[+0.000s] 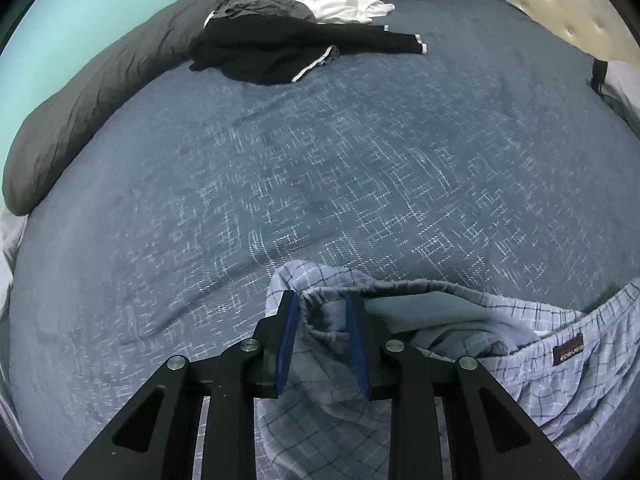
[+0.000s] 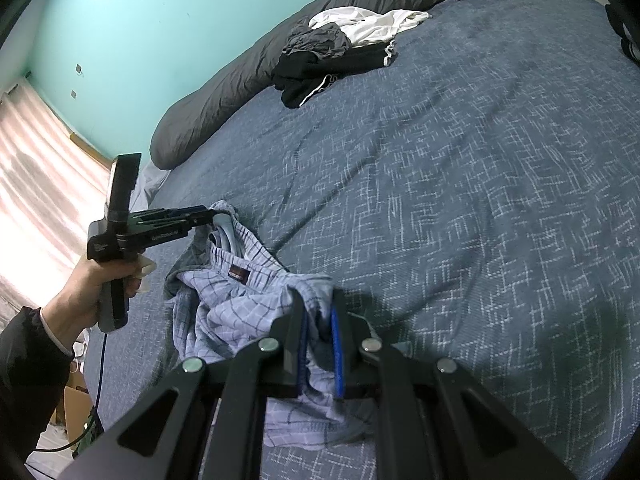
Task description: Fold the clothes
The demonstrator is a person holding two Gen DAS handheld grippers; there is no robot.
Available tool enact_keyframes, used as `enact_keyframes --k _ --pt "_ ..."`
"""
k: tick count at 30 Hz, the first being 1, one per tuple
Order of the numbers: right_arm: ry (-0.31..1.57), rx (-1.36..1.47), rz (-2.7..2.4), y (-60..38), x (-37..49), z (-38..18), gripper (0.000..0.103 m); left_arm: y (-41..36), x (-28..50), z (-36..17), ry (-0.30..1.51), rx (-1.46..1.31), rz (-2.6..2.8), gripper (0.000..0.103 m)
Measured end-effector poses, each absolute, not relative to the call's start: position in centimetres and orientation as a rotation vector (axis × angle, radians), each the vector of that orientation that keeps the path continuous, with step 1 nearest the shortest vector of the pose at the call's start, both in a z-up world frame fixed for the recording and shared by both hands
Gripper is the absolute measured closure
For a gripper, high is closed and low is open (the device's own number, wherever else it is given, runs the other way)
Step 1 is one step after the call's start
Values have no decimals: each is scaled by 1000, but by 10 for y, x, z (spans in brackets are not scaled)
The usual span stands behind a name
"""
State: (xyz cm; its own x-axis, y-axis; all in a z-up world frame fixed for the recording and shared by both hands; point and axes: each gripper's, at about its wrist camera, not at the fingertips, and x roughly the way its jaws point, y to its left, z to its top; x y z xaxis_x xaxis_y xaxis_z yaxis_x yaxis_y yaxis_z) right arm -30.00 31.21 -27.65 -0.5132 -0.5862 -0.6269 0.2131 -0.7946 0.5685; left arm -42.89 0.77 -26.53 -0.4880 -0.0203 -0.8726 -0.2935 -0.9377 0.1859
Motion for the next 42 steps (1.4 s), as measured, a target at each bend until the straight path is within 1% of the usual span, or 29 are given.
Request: enact_keyframes --k 2,5,9,12,17,22,33,35,42 --pt "-591 1187 -2309 312 -300 -277 93 7 -429 -264 470 -1485 2552 95" --pt "-591 1188 -2309 312 -301 -277 93 5 -428 -264 458 -1489 2551 99" --pt "-593 1190 -2310 312 -301 -277 93 5 -425 -260 455 -1486 2557 100" --pt "-595 1184 -2313 312 -301 -276 93 5 -419 -250 444 -1449 2594 100" --pt "-598 1171 -2317 312 -300 -273 93 11 -404 -226 480 -1356 2619 100" --pt "-604 1154 -2326 314 -298 -270 93 13 -383 -190 436 -1245 2668 100" --pt "-623 1051 -2350 324 -295 -251 93 -19 -308 -138 225 -1196 2708 100" --pt "-614 1046 -2345 321 -295 -250 93 -25 -298 -146 204 -1249 2694 100" --pt "-580 1071 -2332 312 -296 -253 93 -42 -284 -210 164 -1467 2618 99"
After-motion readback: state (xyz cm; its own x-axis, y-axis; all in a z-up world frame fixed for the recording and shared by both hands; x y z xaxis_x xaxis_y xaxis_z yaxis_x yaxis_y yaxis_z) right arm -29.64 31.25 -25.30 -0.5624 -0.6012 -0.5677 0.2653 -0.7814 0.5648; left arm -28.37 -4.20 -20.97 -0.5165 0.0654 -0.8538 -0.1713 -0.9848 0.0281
